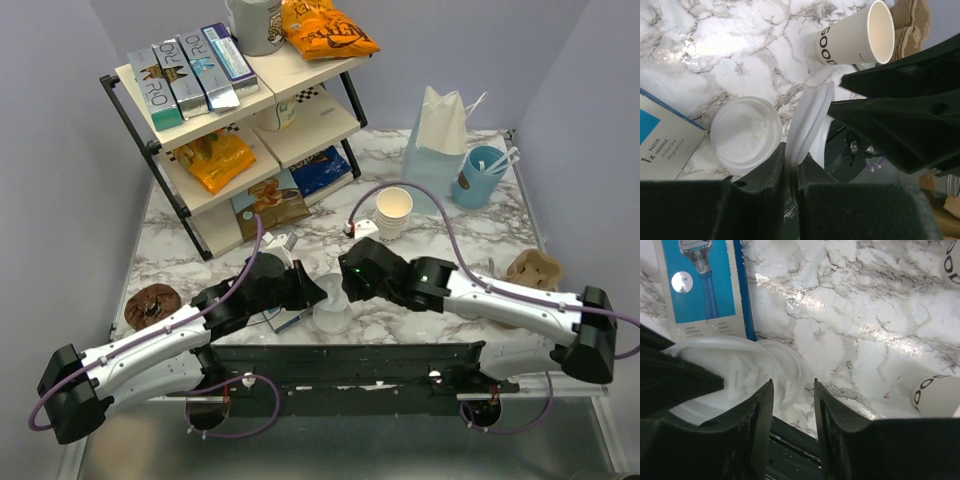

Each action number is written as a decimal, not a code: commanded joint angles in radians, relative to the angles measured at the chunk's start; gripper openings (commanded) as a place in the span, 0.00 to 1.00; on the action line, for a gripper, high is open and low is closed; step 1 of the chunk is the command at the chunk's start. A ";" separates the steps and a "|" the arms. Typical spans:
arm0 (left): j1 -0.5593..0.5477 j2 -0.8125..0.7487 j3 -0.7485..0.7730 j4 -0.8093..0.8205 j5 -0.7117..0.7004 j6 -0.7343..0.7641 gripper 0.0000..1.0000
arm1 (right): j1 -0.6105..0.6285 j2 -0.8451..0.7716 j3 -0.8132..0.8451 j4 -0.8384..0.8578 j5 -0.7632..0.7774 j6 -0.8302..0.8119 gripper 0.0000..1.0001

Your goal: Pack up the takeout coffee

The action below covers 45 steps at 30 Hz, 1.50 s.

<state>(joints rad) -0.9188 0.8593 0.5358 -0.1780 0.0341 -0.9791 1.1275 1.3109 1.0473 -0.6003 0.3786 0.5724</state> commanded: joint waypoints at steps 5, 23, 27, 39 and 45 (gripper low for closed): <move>0.006 0.059 0.113 -0.198 0.055 -0.056 0.04 | -0.014 -0.404 -0.292 0.509 -0.515 -0.561 0.70; 0.192 0.172 0.230 -0.390 0.490 -0.092 0.01 | 0.149 -0.222 -0.231 0.355 -0.764 -1.143 0.67; 0.202 0.158 0.231 -0.406 0.490 -0.108 0.01 | 0.149 -0.210 -0.245 0.370 -0.692 -1.080 0.65; 0.218 0.115 0.239 -0.460 0.406 -0.135 0.01 | 0.167 -0.219 -0.332 0.525 -0.494 -0.957 0.64; 0.222 0.103 0.243 -0.439 0.418 -0.156 0.01 | 0.167 -0.193 -0.340 0.583 -0.488 -0.925 0.63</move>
<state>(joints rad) -0.7017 0.9886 0.7467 -0.6086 0.4606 -1.1057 1.2869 1.0996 0.7143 -0.0994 -0.1471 -0.3882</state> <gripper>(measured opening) 0.182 0.637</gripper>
